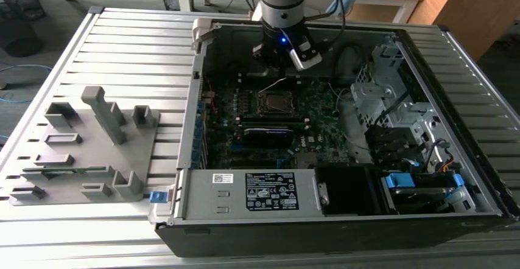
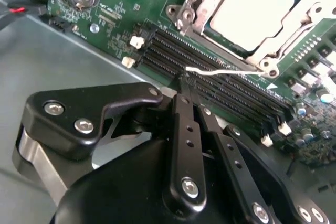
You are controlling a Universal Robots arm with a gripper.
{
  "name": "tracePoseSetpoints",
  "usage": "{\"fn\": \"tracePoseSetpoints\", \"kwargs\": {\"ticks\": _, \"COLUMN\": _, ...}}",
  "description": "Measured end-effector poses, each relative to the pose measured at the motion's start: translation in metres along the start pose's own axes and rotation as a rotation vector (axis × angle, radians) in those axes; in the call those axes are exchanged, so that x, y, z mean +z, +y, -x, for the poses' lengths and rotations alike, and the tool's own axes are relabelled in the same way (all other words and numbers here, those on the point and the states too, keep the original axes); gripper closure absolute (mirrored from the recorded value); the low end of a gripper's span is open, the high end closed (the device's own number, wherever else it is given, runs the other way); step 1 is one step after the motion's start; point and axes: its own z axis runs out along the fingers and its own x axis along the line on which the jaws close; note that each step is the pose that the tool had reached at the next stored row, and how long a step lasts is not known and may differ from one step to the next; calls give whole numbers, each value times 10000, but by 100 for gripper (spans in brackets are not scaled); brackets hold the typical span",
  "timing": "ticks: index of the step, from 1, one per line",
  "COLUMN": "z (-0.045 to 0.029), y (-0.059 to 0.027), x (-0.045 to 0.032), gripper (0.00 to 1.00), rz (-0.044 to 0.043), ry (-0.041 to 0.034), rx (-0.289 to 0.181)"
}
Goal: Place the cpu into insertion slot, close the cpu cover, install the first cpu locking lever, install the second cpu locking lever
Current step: 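Install the first cpu locking lever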
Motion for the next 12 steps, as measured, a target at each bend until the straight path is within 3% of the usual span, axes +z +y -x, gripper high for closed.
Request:
{"fn": "tracePoseSetpoints", "kwargs": {"ticks": 3, "z": -31, "y": 0, "x": -22, "gripper": 89, "rz": 4, "ry": -43, "rx": -11}}
{"fn": "tracePoseSetpoints", "kwargs": {"ticks": 7, "z": -136, "y": -12, "x": -42, "gripper": 89, "rz": 8, "ry": -141, "rx": -30}}
{"fn": "tracePoseSetpoints", "kwargs": {"ticks": 12, "z": -172, "y": -67, "x": -60, "gripper": 89, "rz": -22, "ry": -166, "rx": -41}}
